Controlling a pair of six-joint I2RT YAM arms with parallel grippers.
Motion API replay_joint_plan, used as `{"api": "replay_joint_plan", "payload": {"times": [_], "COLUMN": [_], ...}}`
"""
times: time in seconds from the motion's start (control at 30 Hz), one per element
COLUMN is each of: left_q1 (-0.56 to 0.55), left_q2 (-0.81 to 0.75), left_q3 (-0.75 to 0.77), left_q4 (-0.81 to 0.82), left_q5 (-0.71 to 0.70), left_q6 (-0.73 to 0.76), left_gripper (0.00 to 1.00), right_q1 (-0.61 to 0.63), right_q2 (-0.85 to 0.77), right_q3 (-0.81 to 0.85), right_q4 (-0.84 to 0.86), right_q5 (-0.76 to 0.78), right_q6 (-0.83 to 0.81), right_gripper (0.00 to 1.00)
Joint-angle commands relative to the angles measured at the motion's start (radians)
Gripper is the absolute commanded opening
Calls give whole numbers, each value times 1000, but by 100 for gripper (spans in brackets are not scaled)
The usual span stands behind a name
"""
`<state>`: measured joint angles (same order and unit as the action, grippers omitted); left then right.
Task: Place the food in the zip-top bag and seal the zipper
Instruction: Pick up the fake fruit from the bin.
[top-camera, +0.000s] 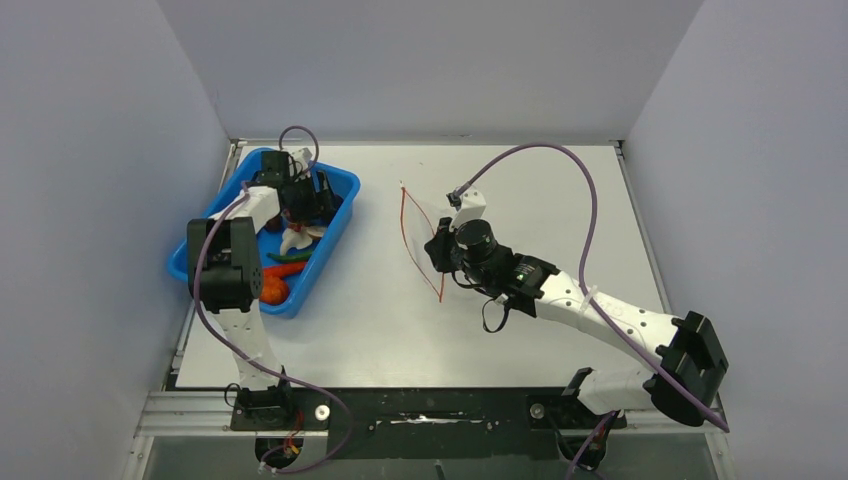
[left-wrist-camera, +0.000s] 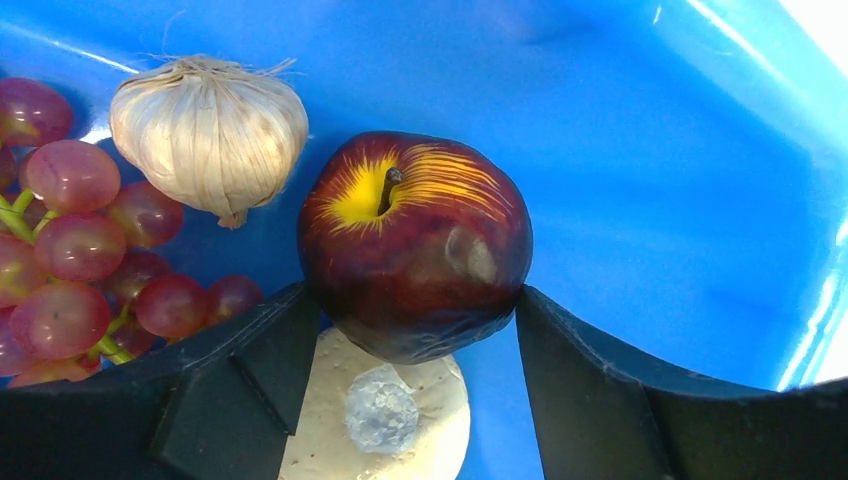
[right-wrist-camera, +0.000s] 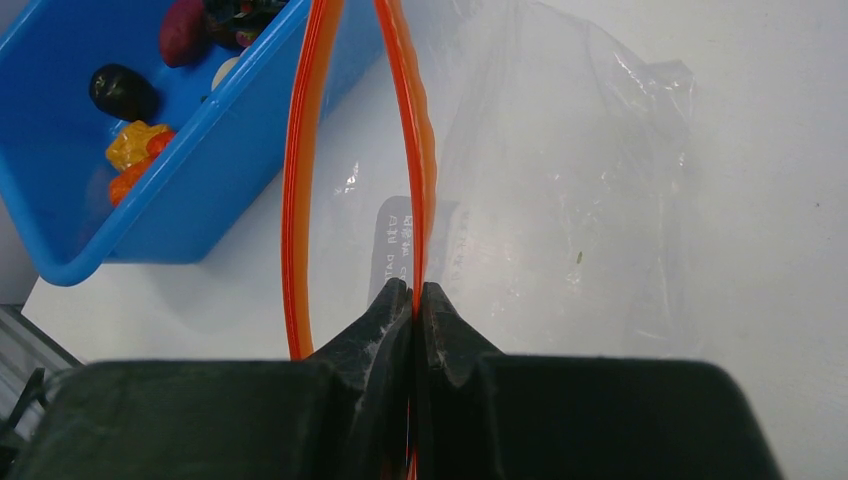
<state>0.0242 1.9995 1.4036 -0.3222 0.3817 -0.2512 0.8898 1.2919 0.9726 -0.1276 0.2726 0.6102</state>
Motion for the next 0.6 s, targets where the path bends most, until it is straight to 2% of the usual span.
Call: {"api": "replay_joint_plan", "payload": {"times": [0.0,0.17,0.33,0.57], "left_q1": [-6,-7,-20,-29], "left_q2": [-16,-62,-148,-220], "left_q3": [40,28,-6,-34], "left_q4": [19,19,15,-35], "left_q5": [-11,-59,-128,-190], "left_q6": [2,-3,-14,-18], "left_gripper": [65,50,41,36], "right_q1": [-5,-6,-5,-5], "right_q2": [-50,-60,-64,-59], "right_q3": [6,-2,-4,1], "right_q4": [57,57,51,50], "right_q5": [24,28,30,28], "right_q6": [0,-1,-3,-2], "right_gripper": [0,0,0,0]}}
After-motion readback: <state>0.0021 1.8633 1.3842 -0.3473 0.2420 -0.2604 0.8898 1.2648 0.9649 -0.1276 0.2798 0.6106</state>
